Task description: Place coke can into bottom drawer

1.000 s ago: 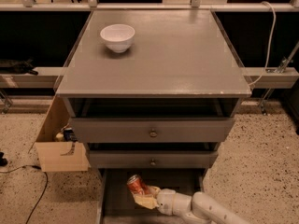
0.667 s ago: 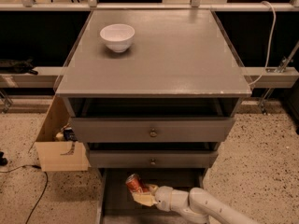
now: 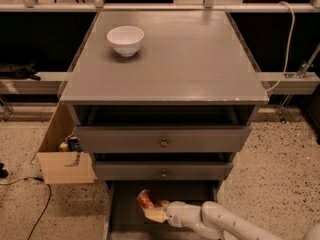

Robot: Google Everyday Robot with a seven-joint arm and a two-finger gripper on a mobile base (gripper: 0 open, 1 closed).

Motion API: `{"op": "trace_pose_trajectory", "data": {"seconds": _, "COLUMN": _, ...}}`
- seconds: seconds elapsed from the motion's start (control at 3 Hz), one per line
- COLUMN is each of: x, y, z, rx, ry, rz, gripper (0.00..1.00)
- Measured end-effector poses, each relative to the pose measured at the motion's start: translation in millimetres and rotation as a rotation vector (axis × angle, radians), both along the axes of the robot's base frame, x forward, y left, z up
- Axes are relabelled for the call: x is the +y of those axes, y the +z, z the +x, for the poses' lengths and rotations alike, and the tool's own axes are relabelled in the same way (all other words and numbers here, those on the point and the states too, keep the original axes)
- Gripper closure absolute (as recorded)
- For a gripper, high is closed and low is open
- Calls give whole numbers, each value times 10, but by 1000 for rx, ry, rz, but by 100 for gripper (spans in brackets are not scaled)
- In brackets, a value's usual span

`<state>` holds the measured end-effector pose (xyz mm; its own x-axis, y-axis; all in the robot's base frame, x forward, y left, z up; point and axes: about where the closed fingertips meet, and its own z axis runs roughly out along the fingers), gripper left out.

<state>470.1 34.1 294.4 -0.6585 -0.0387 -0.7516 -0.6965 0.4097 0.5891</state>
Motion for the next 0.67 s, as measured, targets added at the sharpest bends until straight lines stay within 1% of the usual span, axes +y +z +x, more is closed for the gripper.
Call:
{"op": "trace_pose_trajectory", "data": {"seconds": 0.33, "x": 52, "y": -6, "z": 2, "rx": 0, "ry": 9, "rz": -7, "gripper": 100}}
{"op": "trace_pose_trajectory", "data": {"seconds": 0.67, "x": 147, "y": -200, "z": 45, "rx": 24, "ry": 38, "rz": -50, "gripper": 100}}
